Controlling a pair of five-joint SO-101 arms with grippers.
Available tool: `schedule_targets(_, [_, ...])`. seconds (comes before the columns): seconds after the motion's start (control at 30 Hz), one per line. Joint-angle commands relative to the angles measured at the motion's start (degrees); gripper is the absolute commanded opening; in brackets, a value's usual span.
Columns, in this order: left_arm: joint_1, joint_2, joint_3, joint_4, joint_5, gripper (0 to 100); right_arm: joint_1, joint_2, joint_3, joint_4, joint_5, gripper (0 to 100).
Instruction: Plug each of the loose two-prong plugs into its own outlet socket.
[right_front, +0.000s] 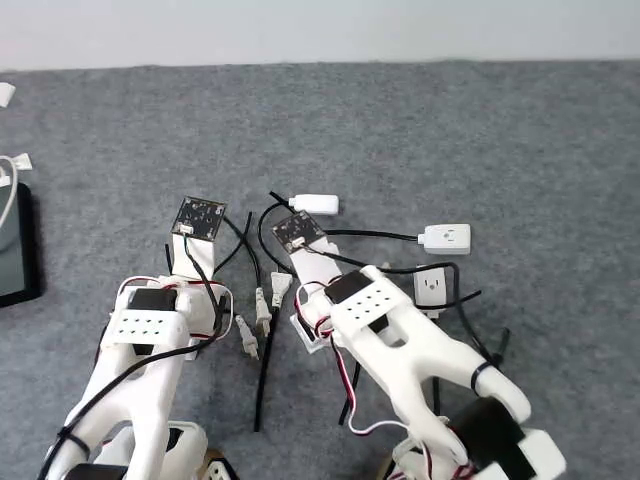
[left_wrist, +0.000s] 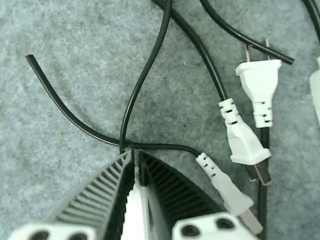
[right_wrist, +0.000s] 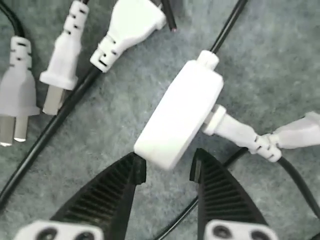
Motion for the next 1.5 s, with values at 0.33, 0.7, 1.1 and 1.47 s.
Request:
schedule_targets(0.33, [12.1, 5.6, -5.7, 2.6, 2.2, 1, 14.4, -9.2, -3.0, 4.5, -5.5, 15.8])
schedule_targets(0.7, [16.1, 16.9, -13.2, 3.1, 4.1, 1, 8.6, -7.7, -3.1, 2.4, -5.8, 15.8])
schedule_targets(1.1, [24.5, 17.5, -13.7, 3.1, 4.6, 1, 21.7, -8.0, -5.1, 2.9, -3.3, 8.7])
schedule_targets(1.47, [21.9, 17.0, -13.8, 4.4, -10.0, 1, 29.5, -8.2, -8.5, 10.0, 56.3, 7.6])
